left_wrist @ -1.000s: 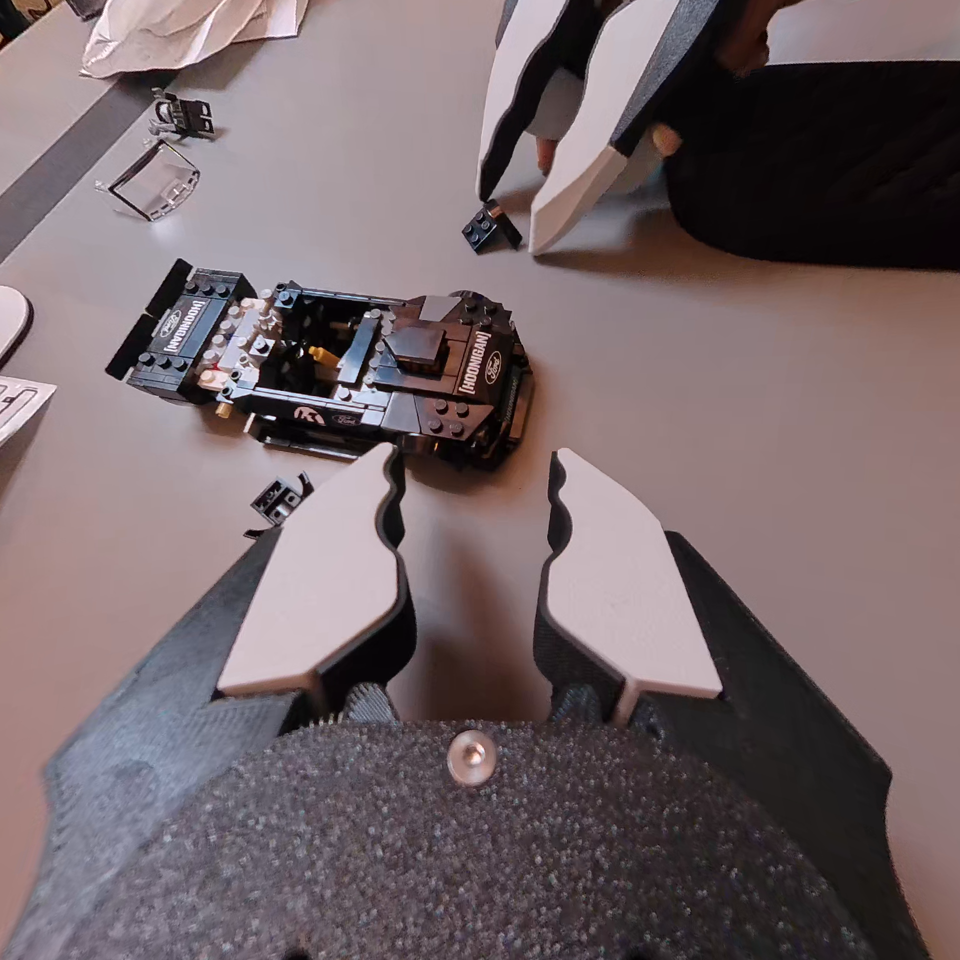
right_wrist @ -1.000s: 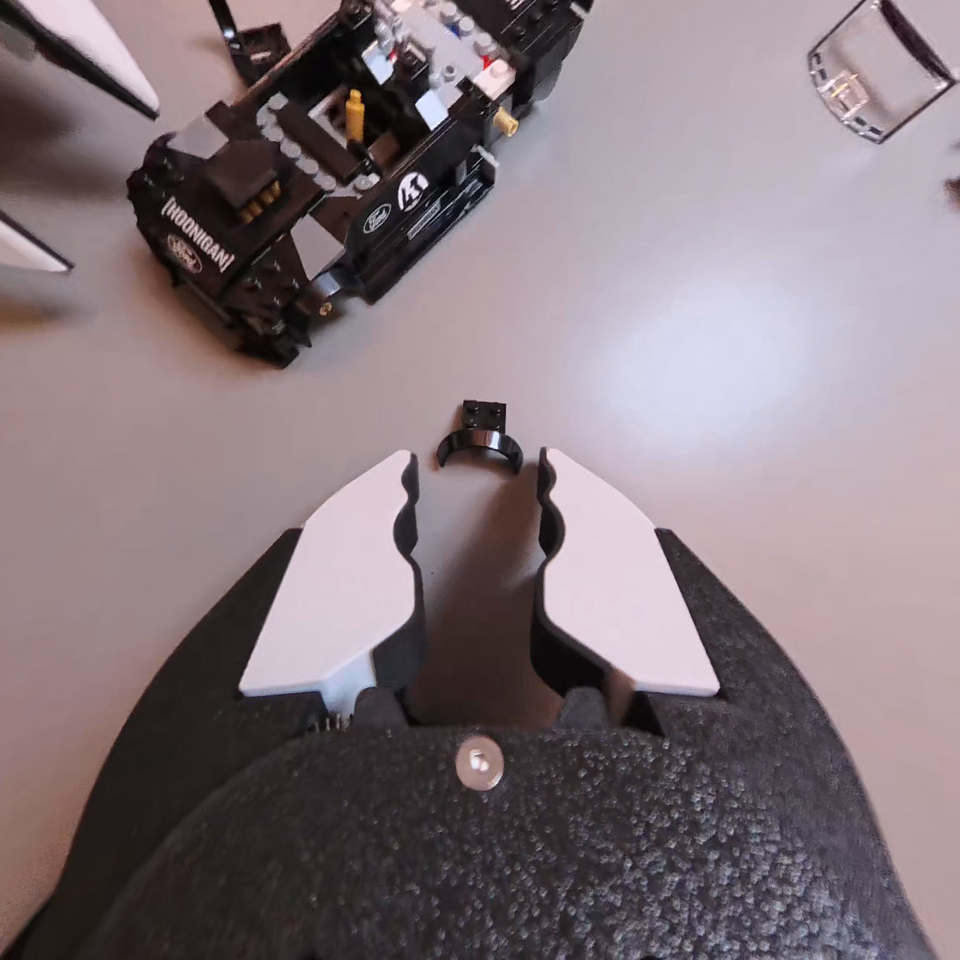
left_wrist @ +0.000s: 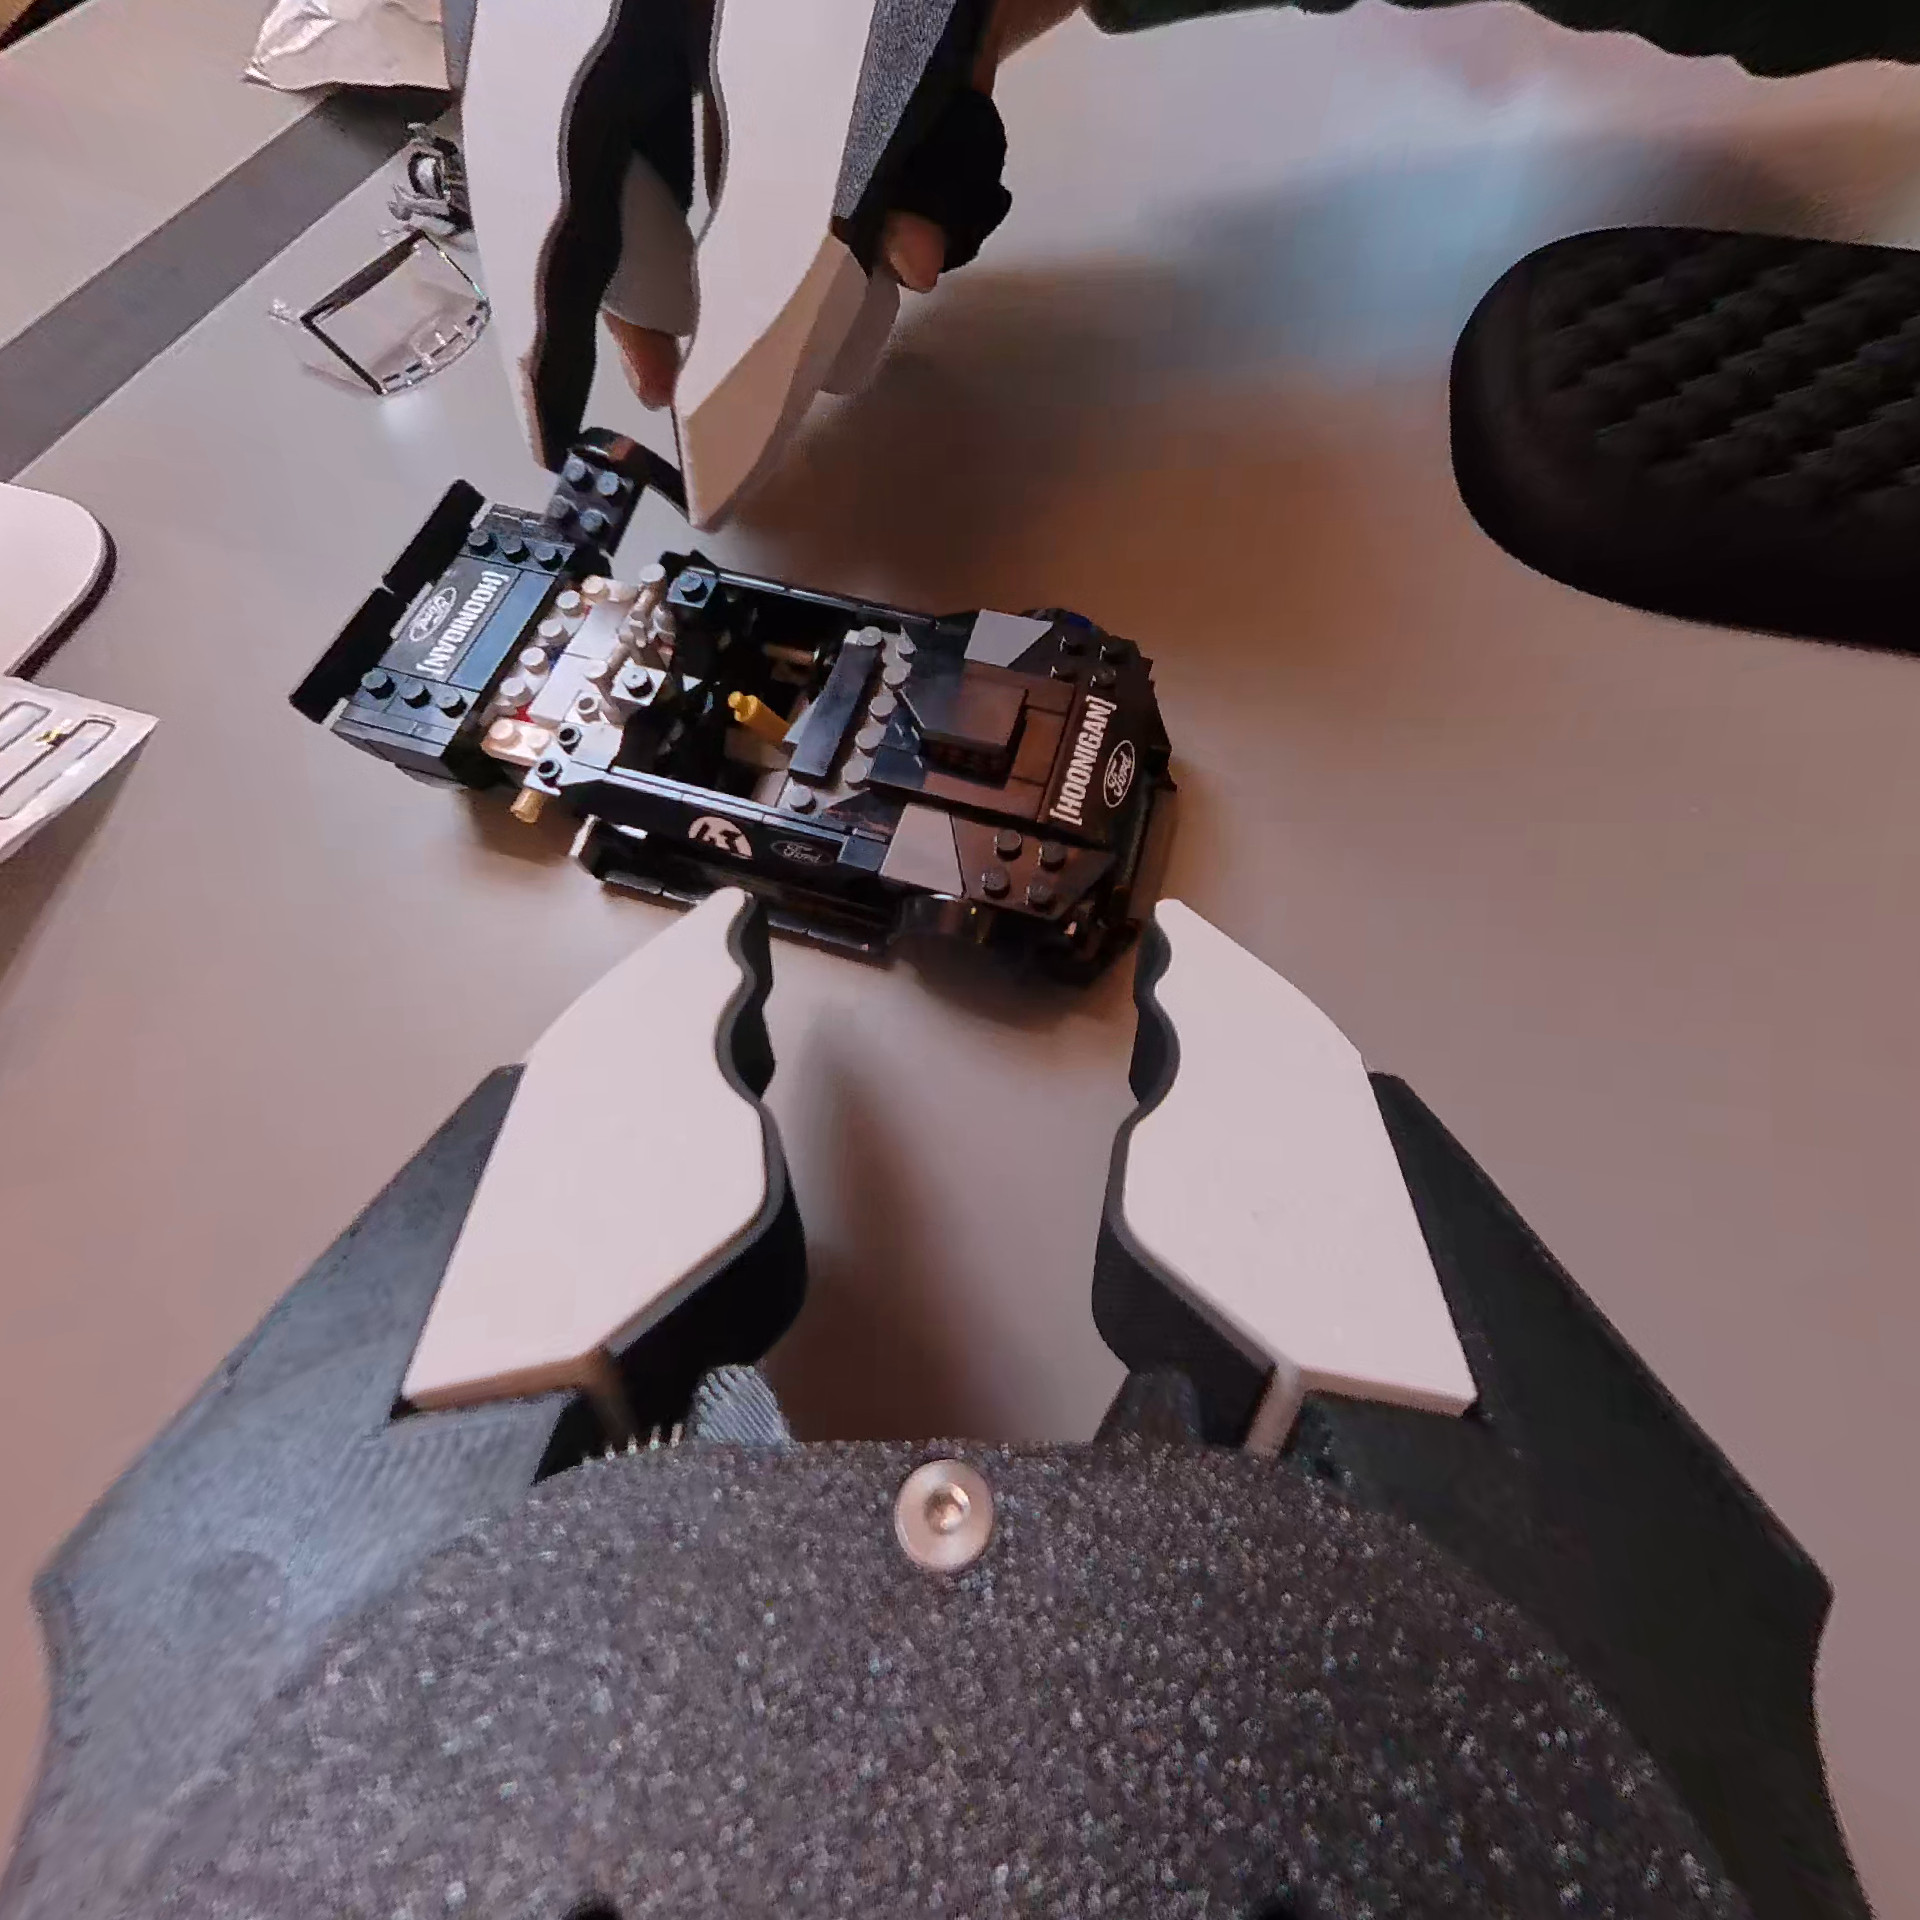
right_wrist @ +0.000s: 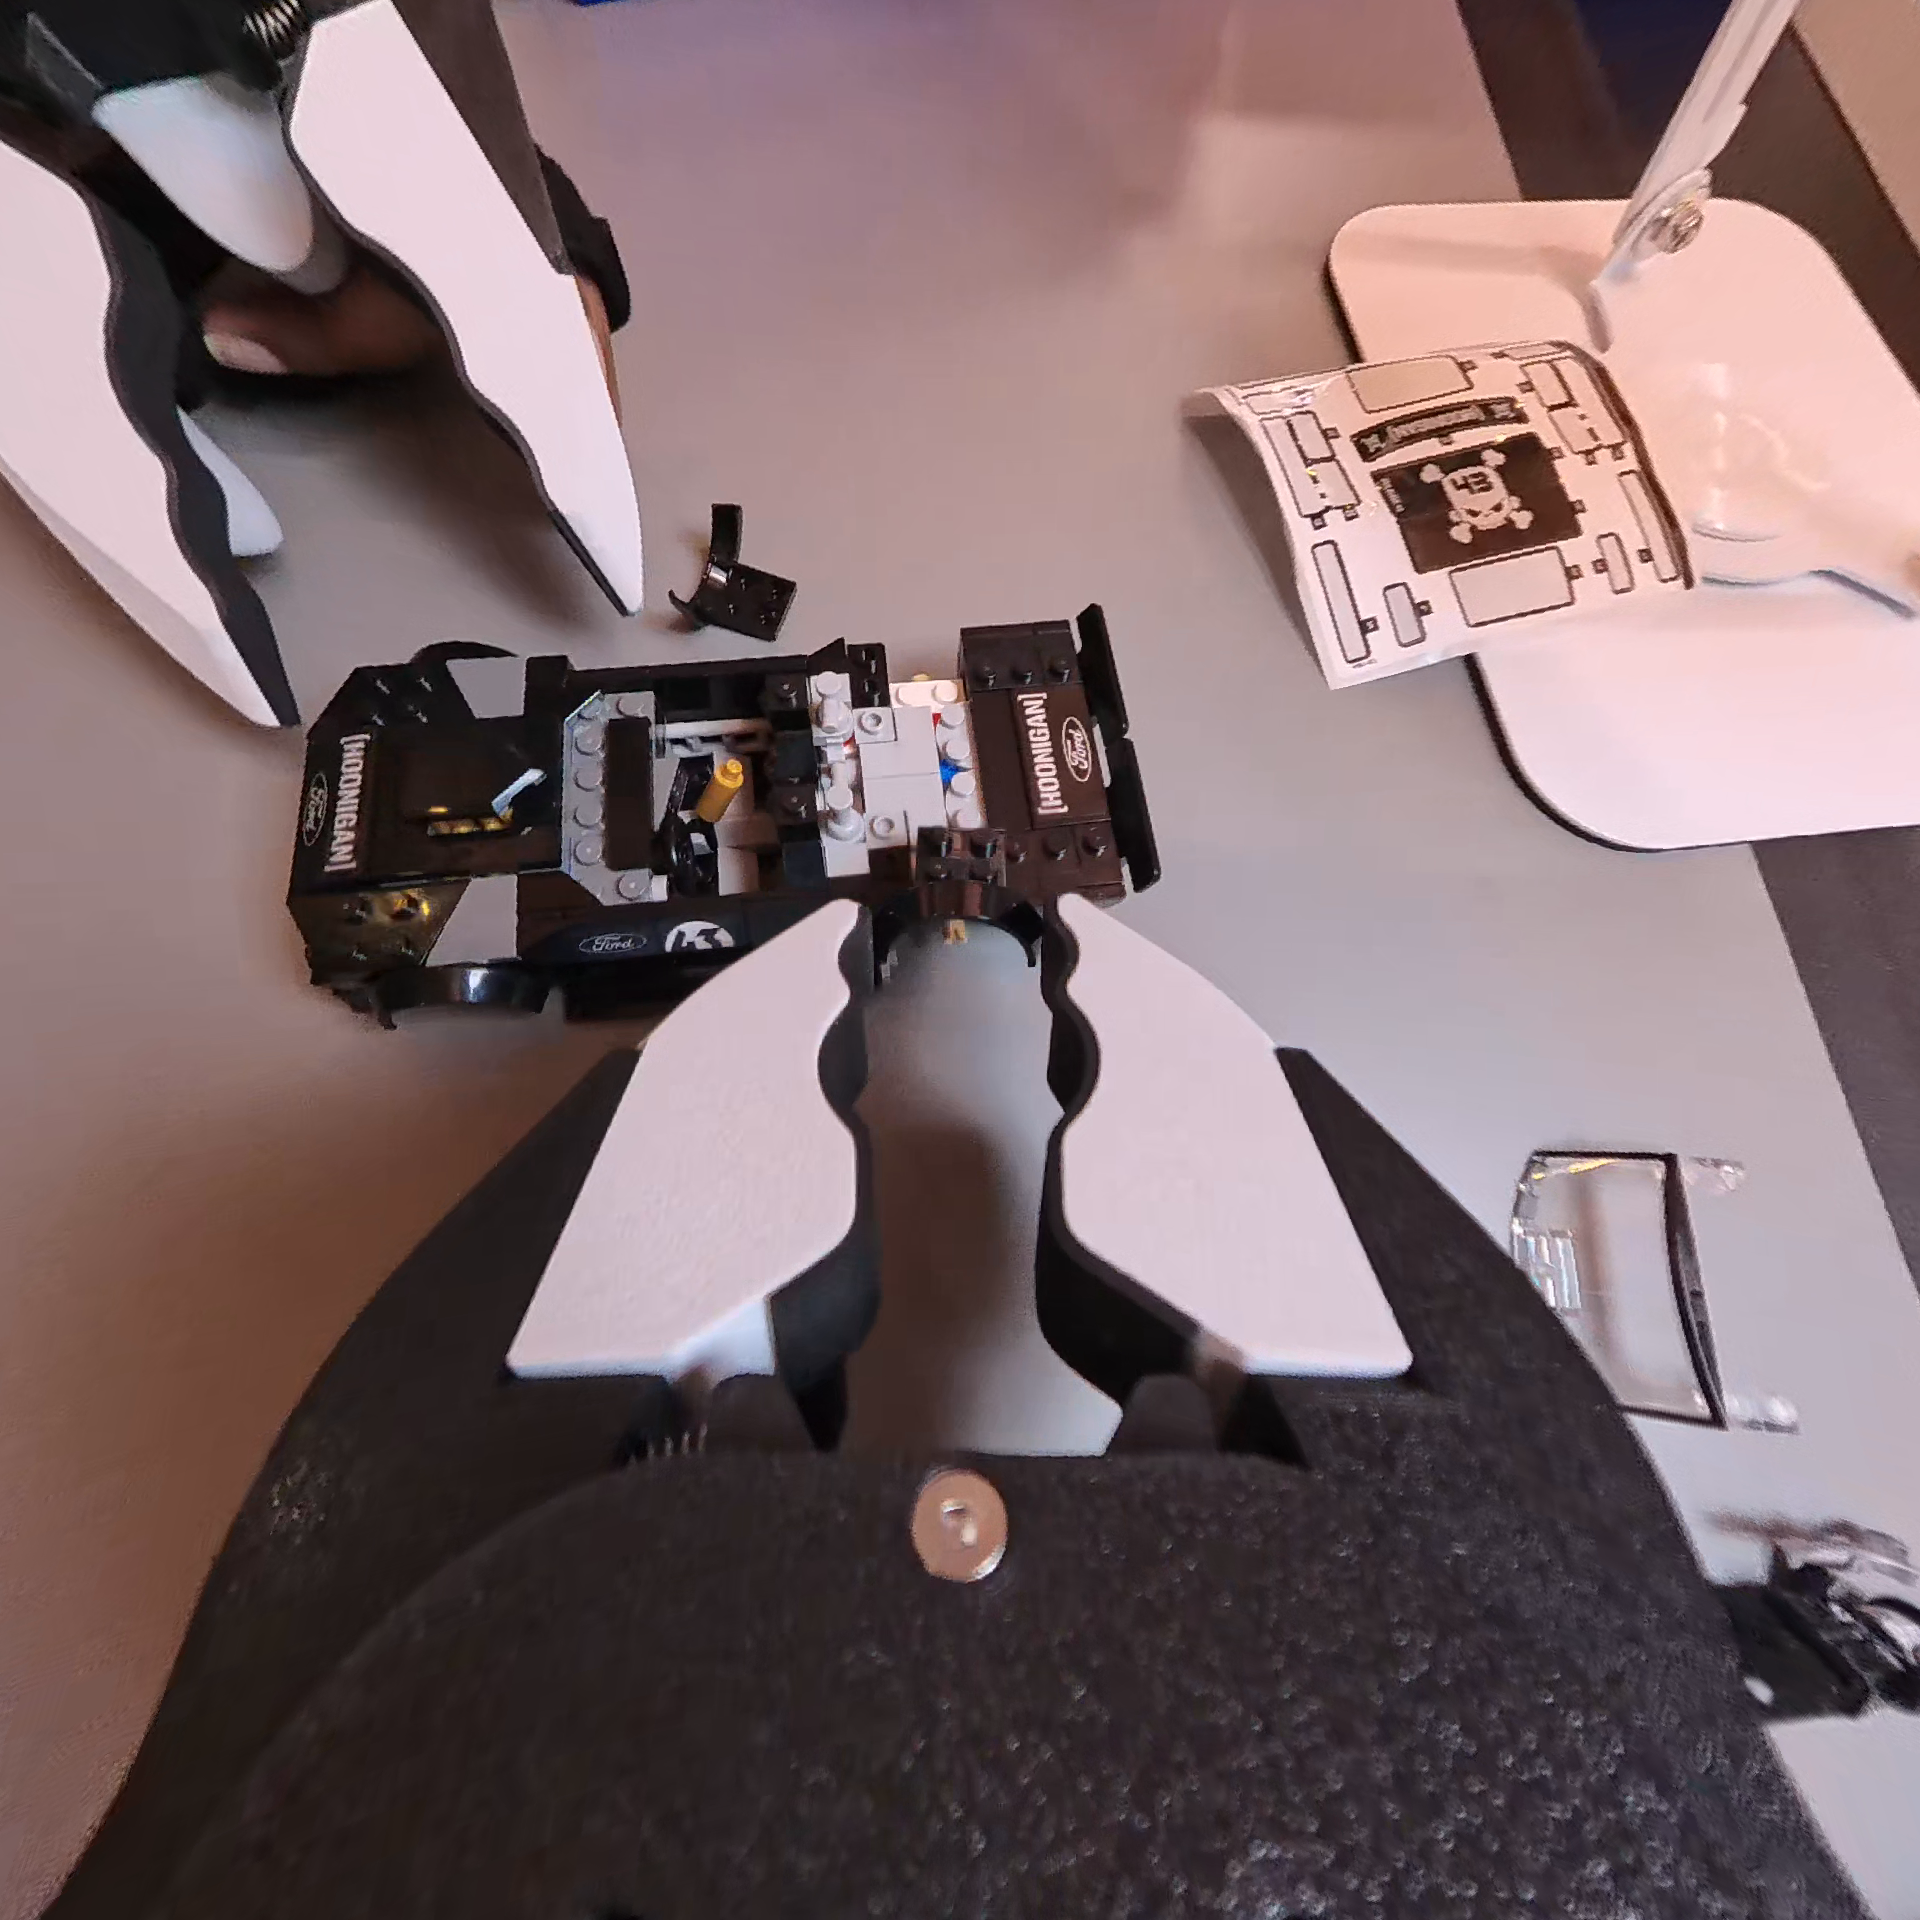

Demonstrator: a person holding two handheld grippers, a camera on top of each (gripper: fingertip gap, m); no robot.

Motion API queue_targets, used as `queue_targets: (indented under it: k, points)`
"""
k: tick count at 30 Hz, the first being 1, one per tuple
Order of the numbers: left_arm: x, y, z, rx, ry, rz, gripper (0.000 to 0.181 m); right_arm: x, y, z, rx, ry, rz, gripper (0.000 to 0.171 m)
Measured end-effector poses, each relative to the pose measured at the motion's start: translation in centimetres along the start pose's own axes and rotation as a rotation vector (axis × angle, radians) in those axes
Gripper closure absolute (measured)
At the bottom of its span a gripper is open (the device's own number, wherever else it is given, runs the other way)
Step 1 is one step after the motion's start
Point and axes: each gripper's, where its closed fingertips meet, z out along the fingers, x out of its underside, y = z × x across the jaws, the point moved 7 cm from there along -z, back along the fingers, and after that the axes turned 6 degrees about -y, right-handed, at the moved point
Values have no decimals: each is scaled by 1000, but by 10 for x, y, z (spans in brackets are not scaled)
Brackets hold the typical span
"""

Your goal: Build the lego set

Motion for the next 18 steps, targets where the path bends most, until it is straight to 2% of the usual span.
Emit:
queue_targets:
  k: [9, 14, 18]
  points:
    - [-1, 13, -1, 3, -3, -40, 110, 8, -1, 7, -63, 29, 14, 140]
    - [-1, 13, 2, 91, -3, -126, 103, 9, 7, 7, -102, 27, 28, 140]
    - [1, 3, 3, 168, 19, -131, 106, 11, 25, 6, -109, 40, 37, 140]
